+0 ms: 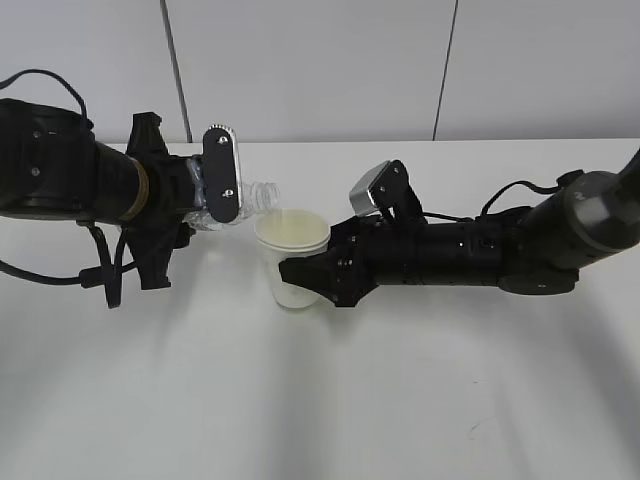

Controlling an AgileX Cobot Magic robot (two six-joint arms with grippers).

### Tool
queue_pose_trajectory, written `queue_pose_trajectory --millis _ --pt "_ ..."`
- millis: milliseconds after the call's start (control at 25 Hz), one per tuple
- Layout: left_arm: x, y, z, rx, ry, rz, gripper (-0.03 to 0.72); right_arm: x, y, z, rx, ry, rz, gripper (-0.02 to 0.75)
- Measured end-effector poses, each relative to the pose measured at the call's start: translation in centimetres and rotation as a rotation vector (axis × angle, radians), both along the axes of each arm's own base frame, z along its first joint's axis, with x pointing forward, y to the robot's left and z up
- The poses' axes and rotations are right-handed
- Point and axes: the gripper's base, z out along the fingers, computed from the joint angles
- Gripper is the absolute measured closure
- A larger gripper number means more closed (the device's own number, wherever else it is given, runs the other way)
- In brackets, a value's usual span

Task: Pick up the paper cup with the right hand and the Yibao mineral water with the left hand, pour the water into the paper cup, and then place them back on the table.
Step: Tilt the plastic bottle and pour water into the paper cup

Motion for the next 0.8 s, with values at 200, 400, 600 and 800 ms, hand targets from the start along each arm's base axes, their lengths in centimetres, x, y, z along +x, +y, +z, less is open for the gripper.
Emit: queue_pose_trajectory --millis 200,400,600,800 --pt "0.05 0.10 0.04 0.024 -0.009 -0.007 0.370 -0.02 0.00 -0.01 0.000 0.001 0.001 0.225" --pt "0.10 0.10 0.09 0.043 -0.020 -0.024 0.370 -0.02 0.00 -0.01 0.000 0.003 0.001 0.225" --pt "0.13 0.09 0.13 0.059 -0.028 -0.039 0.371 -0.07 0.02 -0.04 -0.004 0.002 0.008 0.225" --pt "0.16 0.09 0.17 0.071 -0.035 -0.051 0.371 -0.17 0.05 -0.10 -0.012 0.002 0.022 0.225"
